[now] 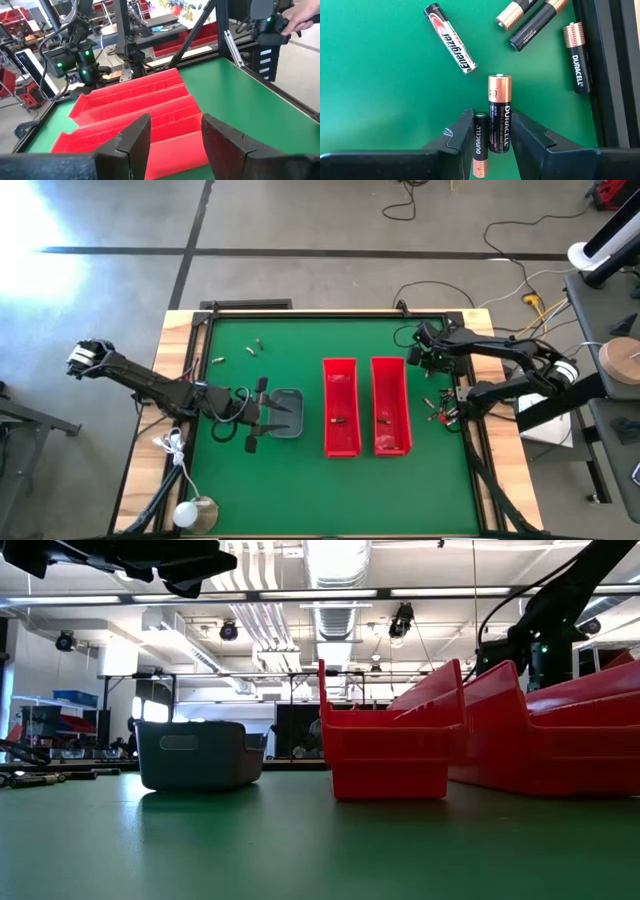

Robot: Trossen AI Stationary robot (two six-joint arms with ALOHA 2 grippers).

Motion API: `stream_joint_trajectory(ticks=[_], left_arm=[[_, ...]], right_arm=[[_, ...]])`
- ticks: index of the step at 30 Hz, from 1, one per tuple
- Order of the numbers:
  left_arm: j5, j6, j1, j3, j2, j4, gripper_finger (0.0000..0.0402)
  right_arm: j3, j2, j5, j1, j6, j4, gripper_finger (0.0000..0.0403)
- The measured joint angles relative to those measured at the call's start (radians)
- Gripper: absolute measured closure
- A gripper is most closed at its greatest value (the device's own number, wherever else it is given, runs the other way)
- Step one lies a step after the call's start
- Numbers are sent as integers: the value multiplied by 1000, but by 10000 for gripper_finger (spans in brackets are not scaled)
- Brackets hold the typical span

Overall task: Sort batteries
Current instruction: Put the big black battery into the left red bin

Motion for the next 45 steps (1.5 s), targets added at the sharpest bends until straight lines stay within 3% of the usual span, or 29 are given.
stream_joint_trajectory(ticks=[7,12,21,26,45], left_arm=[[6,-26,-4,0,0,0,246],[99,-37,-10,0,0,1,246],[110,-41,-16,-2,0,2,246],[110,-41,-16,-2,0,2,246],[111,-52,-16,-5,0,-12,246]], right_arm=[[0,-19,-7,32,0,-26,296],[-1,-32,-72,52,-2,-51,271],[-4,-61,-45,56,40,-63,245],[-4,-66,32,56,91,-55,263],[-99,-69,51,50,200,133,339]])
